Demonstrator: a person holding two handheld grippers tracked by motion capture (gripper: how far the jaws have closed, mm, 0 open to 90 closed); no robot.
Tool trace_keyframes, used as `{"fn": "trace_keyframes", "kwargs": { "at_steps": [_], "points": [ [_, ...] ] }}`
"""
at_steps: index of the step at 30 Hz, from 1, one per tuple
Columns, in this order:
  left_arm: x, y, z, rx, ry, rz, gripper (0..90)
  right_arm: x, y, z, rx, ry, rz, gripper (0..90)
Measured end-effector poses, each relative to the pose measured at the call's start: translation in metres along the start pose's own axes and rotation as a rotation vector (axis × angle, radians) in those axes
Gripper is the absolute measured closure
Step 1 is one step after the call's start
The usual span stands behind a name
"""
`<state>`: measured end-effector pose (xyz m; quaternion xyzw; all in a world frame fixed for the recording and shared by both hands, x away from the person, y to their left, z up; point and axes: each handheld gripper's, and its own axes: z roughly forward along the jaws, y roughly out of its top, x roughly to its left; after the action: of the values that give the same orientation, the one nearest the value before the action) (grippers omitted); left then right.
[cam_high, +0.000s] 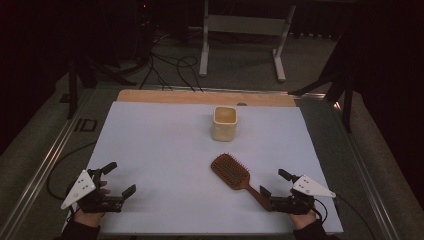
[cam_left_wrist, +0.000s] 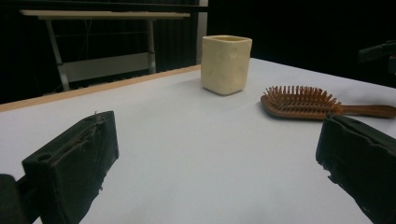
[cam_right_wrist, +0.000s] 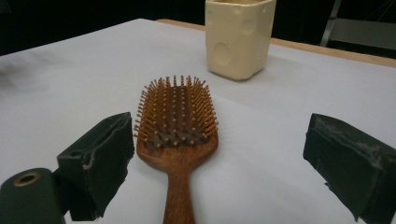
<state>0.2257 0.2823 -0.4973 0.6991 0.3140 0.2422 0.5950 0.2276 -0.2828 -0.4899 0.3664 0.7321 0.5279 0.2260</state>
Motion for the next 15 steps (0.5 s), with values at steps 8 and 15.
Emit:
{"fn": "trace_keyframes", "kwargs": {
  "at_steps": [8, 15],
  "points": [
    [0.0001, -0.0001, 0.0005, 0.002, 0.005, -0.004, 0.0, -0.0017, 0.0004, 0.0016, 0.011, 0.002, 0.009, 8.4],
    [-0.0021, -0.0001, -0.0026, 0.003, -0.003, 0.005, 0.0, 0.0000, 0.0018, 0.0059, 0.029, 0.024, -0.001, 8.4]
  ]
}}
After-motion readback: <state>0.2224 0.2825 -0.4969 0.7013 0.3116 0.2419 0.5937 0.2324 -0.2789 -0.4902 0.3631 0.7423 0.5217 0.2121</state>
